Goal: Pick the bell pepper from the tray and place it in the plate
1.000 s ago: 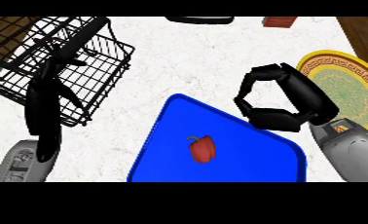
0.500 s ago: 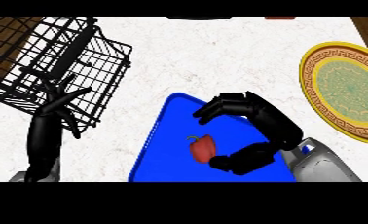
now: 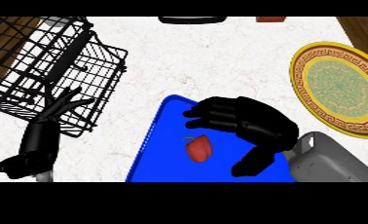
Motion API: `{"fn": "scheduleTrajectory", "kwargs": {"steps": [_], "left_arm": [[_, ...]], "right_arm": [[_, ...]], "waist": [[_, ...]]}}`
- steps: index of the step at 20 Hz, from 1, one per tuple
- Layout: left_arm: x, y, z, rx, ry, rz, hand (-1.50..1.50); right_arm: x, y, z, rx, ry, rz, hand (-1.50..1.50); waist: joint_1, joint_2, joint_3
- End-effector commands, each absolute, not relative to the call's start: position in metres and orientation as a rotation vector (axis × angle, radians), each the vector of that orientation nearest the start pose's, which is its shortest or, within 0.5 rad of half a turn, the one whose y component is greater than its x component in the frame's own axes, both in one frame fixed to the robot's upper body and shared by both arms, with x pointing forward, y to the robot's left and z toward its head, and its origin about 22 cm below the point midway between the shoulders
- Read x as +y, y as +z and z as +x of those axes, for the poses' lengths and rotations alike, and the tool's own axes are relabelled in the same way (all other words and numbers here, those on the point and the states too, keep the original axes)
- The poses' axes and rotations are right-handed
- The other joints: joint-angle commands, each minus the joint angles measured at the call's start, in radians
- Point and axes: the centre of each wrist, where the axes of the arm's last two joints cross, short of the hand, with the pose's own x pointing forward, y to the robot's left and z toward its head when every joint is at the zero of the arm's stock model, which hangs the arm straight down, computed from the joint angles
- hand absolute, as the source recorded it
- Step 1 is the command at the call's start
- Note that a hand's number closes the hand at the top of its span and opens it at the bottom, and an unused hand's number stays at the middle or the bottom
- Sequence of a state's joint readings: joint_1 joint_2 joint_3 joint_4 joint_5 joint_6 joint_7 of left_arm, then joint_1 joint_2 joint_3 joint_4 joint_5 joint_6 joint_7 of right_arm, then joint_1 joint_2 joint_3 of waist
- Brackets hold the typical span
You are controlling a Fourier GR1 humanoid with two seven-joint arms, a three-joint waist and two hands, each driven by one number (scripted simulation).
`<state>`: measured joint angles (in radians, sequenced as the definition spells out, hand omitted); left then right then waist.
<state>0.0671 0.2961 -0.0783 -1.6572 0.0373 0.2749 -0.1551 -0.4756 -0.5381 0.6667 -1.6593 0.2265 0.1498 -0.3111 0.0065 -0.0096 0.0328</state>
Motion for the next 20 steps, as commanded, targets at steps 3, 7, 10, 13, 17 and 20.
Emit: {"fn": "scheduleTrajectory", "kwargs": {"steps": [3,7,10,13,17,20], "left_arm": [[0.273,-0.024,0.209,-1.367,-0.024,0.285,0.00],[0.267,-0.019,0.211,-1.345,-0.026,0.276,0.00],[0.275,-0.011,0.207,-1.338,-0.027,0.270,0.00],[0.259,0.003,0.221,-1.343,-0.015,0.249,0.00],[0.274,-0.002,0.216,-1.325,-0.020,0.261,0.00],[0.262,-0.001,0.218,-1.327,-0.020,0.260,0.00]], "right_arm": [[-0.152,0.108,0.278,-1.860,1.818,-0.011,-1.50],[-0.141,0.103,0.275,-1.674,1.973,-0.085,-1.50],[-0.129,0.087,0.267,-1.559,2.036,-0.102,-1.50],[-0.112,0.085,0.262,-1.500,2.089,-0.109,-1.50],[-0.107,0.076,0.261,-1.440,2.091,-0.144,-1.50],[-0.090,0.074,0.266,-1.432,2.087,-0.162,-1.50]], "waist": [[-0.024,0.020,-0.036],[-0.035,0.019,-0.037],[-0.017,0.017,-0.036],[-0.029,0.017,-0.034],[-0.026,0.019,-0.035],[-0.017,0.021,-0.034]]}}
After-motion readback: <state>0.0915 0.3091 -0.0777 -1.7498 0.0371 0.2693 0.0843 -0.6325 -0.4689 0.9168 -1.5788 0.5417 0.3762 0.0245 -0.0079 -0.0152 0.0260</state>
